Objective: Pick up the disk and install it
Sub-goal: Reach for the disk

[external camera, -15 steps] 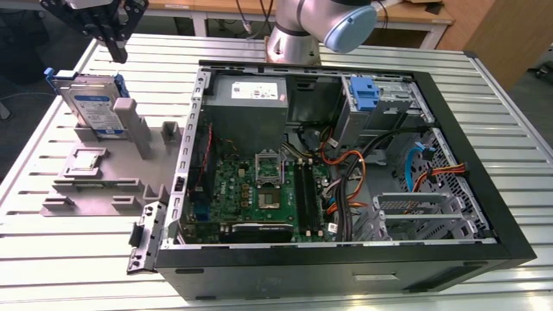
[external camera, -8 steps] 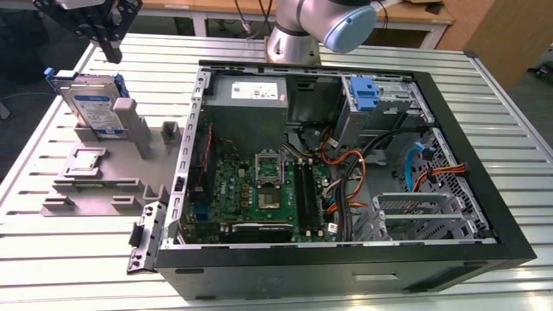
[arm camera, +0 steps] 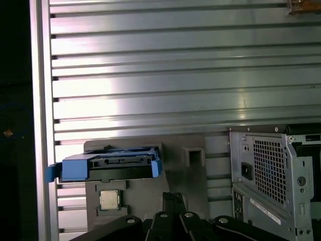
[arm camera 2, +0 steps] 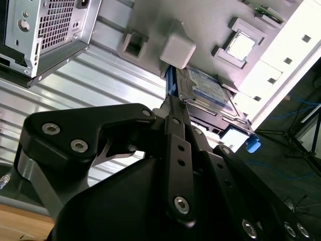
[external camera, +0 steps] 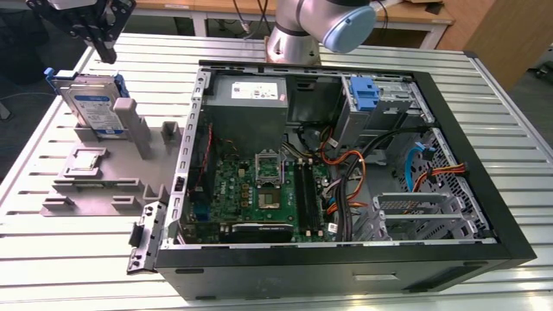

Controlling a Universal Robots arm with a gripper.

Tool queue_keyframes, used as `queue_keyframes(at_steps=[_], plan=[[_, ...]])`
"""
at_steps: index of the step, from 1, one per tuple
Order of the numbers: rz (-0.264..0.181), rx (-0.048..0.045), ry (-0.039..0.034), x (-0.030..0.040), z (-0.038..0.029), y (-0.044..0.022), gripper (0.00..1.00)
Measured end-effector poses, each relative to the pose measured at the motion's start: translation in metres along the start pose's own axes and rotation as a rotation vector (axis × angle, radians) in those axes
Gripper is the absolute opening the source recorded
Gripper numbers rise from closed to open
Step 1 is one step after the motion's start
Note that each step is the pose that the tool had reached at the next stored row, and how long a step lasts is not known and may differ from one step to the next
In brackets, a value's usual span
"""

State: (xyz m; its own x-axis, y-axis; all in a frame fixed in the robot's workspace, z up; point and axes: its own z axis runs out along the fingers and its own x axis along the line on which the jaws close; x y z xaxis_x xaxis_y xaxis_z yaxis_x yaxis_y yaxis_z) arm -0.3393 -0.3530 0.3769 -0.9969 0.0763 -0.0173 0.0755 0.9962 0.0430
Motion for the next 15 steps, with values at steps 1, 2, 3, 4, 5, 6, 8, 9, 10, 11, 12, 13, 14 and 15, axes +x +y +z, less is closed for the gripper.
queue_keyframes(at_steps=[1,2,3,4,5,6,8,9,10,11,12,13,14,15], plan=[[0.0,-0.0001,0.0001,0.001,0.0001,-0.0001,0.1],[0.0,0.0,0.0003,0.0021,0.0002,-0.0001,0.1],[0.0,0.0,0.0004,0.0031,0.0003,-0.0002,0.1],[0.0,0.0,0.0006,0.0041,0.0004,-0.0002,0.1],[0.0,0.0,0.0006,0.0051,0.0006,-0.0003,0.1],[0.0,0.0,0.0009,0.0061,0.0006,-0.0004,0.1],[0.0,0.0001,0.0013,0.0081,0.0007,-0.0005,0.1],[0.0,0.0001,0.0015,0.0091,0.0008,-0.0005,0.1],[0.0,0.0001,0.0017,0.01,0.0009,-0.0006,0.1],[0.0,0.0001,0.0018,0.011,0.001,-0.0007,0.1],[0.0,0.0001,0.002,0.012,0.0011,-0.0007,0.1],[0.0,0.0002,0.0022,0.013,0.0012,-0.0007,0.1],[0.0,0.0001,0.0024,0.014,0.0013,-0.0008,0.1],[0.0,0.0002,0.0026,0.0149,0.0014,-0.0008,0.1]])
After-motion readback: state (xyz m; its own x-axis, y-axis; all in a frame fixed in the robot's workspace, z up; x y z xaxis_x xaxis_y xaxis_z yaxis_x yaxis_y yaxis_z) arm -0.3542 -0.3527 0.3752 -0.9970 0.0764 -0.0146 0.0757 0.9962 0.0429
